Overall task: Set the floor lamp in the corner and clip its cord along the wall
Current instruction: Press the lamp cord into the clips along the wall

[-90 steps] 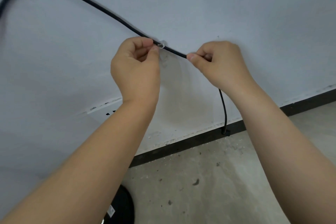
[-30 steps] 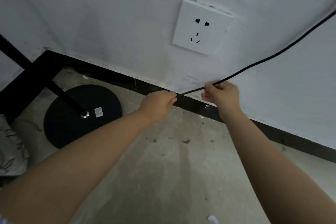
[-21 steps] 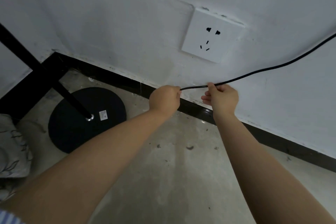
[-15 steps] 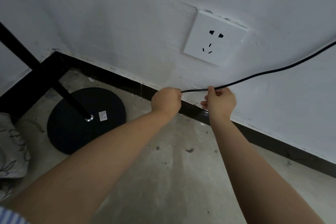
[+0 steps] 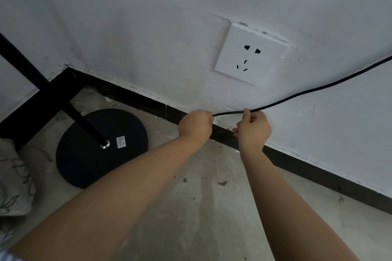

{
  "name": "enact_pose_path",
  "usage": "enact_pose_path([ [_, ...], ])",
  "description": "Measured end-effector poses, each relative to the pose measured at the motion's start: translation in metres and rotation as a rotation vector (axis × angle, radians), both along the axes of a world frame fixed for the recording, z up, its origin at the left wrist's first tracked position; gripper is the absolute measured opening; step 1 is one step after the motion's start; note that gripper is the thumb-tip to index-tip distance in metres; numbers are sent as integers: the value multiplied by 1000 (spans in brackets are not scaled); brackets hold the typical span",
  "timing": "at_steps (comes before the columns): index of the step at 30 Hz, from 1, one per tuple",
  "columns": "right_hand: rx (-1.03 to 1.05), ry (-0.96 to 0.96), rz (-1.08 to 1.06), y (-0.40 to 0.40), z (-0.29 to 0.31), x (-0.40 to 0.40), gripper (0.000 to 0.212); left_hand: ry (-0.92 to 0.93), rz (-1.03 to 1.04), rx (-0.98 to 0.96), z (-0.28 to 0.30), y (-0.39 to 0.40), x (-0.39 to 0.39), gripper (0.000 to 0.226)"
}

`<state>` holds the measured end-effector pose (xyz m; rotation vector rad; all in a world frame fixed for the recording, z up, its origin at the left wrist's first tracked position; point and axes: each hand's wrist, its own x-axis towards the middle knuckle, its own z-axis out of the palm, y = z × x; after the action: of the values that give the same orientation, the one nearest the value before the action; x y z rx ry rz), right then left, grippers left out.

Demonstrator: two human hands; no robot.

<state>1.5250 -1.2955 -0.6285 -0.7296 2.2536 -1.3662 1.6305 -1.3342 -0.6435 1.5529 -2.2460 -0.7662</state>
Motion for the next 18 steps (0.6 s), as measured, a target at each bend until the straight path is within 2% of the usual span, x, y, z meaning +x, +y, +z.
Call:
enact_pose_path([
  [7,-56,-140,20,-1,-1,-2,16,119,67,-46,-4,10,1,27],
  [13,-20,-8,108,2,-4,2,19,159,111,-35,-9,11,-5,28],
  [18,-20,-55,101,0,-4,2,17,126,110,-126,-11,12,-6,24],
])
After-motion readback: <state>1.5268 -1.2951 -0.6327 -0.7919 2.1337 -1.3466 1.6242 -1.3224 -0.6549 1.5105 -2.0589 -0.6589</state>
